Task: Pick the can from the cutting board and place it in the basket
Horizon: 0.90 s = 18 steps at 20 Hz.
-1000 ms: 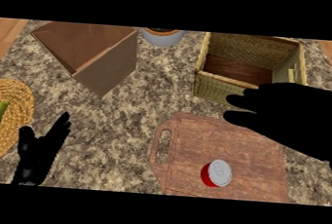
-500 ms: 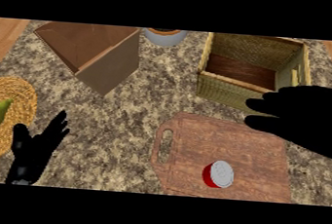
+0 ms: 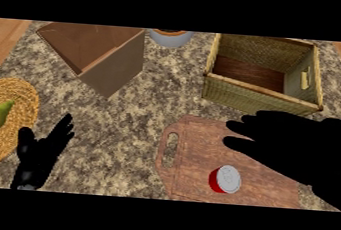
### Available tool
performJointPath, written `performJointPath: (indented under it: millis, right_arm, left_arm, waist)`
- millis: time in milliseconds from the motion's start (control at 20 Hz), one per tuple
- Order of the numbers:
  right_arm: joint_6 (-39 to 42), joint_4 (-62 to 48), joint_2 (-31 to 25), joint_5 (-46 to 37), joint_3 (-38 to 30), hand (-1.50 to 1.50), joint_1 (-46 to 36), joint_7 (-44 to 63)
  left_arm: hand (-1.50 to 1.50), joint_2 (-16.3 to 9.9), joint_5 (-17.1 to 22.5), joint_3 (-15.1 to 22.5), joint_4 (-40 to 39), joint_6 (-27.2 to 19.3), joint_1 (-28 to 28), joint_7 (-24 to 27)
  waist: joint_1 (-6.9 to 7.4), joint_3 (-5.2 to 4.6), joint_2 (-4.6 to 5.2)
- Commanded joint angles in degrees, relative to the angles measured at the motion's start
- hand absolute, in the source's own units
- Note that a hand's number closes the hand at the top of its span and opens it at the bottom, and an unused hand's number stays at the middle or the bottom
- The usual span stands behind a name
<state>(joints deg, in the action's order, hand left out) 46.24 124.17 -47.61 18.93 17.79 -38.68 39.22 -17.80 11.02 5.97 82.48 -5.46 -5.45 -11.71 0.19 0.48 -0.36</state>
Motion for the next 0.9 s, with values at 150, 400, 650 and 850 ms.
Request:
performJointPath:
  millis: [150,400,650,850]
  right_arm:
    - [-0.3,-0.6,8.9,-13.1,5.3,-1.5,4.2,-1.3]
    - [0.4,-1.6,11.9,-26.6,13.2,-1.5,9.2,-4.4]
    - [1.0,-3.1,11.4,-31.5,9.5,-1.5,14.2,-12.6]
    - [-1.0,-5.3,12.1,-37.9,11.4,-1.5,16.4,-18.3]
  left_arm:
    - [0.0,1.3,-1.1,1.3,-2.5,1.0,-4.4,0.2]
    - [0.0,1.0,-1.5,0.2,-3.2,0.6,-1.7,-2.2]
    - [0.0,2.8,-3.0,1.2,0.8,-1.2,-1.9,-4.8]
    - [0.0,2.0,-2.2,0.2,1.1,0.6,-4.5,-3.4]
  waist:
    - [0.59,-0.48,0.46]
    - [0.46,-0.43,0.56]
    - [0.04,-0.43,0.39]
    - [0.26,-0.43,0.39]
